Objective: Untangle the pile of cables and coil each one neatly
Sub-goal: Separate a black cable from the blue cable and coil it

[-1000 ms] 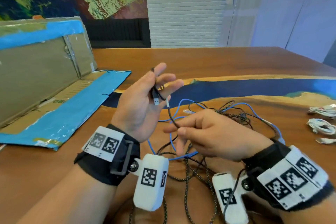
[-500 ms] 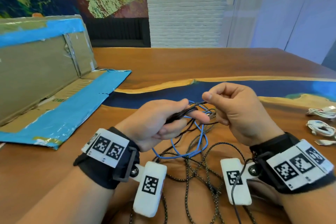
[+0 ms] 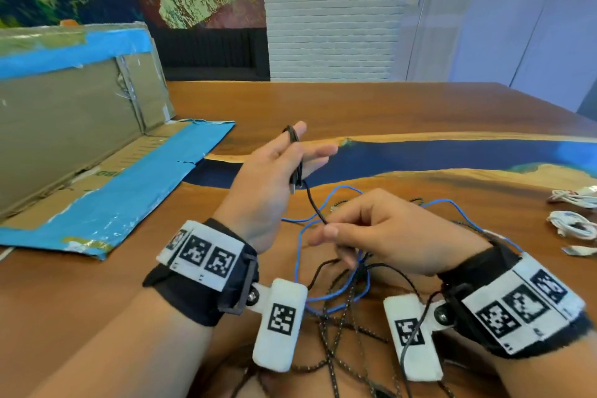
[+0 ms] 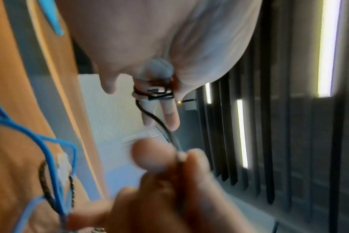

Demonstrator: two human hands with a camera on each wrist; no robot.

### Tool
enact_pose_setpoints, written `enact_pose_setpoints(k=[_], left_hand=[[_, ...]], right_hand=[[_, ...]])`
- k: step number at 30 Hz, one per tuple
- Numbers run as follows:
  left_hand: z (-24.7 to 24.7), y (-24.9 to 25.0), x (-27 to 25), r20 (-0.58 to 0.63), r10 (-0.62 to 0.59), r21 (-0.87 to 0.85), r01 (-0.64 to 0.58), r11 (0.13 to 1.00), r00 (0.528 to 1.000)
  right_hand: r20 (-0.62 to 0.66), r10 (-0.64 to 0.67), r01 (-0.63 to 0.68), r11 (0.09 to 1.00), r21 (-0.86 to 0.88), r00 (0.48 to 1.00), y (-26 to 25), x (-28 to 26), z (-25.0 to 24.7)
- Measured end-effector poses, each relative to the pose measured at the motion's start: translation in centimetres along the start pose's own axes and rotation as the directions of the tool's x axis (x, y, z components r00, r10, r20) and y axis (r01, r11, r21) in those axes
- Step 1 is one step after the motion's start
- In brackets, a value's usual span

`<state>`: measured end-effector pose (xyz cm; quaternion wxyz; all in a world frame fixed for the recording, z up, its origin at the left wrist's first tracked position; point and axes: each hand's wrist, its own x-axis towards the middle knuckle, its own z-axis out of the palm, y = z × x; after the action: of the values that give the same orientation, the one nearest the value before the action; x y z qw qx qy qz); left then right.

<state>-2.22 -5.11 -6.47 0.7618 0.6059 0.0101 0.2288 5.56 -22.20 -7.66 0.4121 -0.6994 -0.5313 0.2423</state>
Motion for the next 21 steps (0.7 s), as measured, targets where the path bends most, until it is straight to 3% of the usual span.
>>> enact_pose_setpoints(k=[3,5,9,11,14,17,19,21], left_hand=[[0.1,-0.3,0.0,0.029,-0.111,0.310,0.097,0.946,0.993],[0.0,-0.7,-0.1,0.056,-0.170,0.456,0.126,0.881,0.984],[-0.3,-0.5,-0.3,0.223,-0.276,0.543,0.116,0.832,0.935],[-0.4,-0.1,-0.5,0.269,-0.313,0.464,0.162,0.871,0.911],[-0.6,-0.1,-0.5,0.335,-0.286,0.239,0.213,0.947,0.898],[-0.9,0.3,-0.1,0.304,-0.233,-0.095,0.273,0.957,0.924],[-1.0,0.8,0.2,0.255,-0.176,-0.266,0.244,0.933,0.951],[-0.9,0.9,0.2,0.174,-0.125,-0.356,0.181,0.917,0.977]], right_hand=[[-0.192,-0.031,0.048,0.995,0.085,0.981,0.0,0.0,-0.5],[-0.350,-0.008,0.070,0.983,0.167,0.937,0.4,0.3,-0.8],[-0.570,0.042,0.086,0.977,0.195,0.821,2.0,0.9,-1.4],[-0.611,0.059,0.083,0.976,0.201,0.789,2.5,1.0,-1.5],[-0.606,0.059,0.096,0.971,0.221,0.793,3.3,1.3,-1.7],[-0.497,0.098,0.054,0.958,0.282,0.862,3.8,1.4,-1.7],[-0.368,0.135,-0.010,0.946,0.323,0.920,4.0,1.5,-1.5],[-0.303,0.159,-0.054,0.943,0.328,0.940,4.3,1.6,-1.3]])
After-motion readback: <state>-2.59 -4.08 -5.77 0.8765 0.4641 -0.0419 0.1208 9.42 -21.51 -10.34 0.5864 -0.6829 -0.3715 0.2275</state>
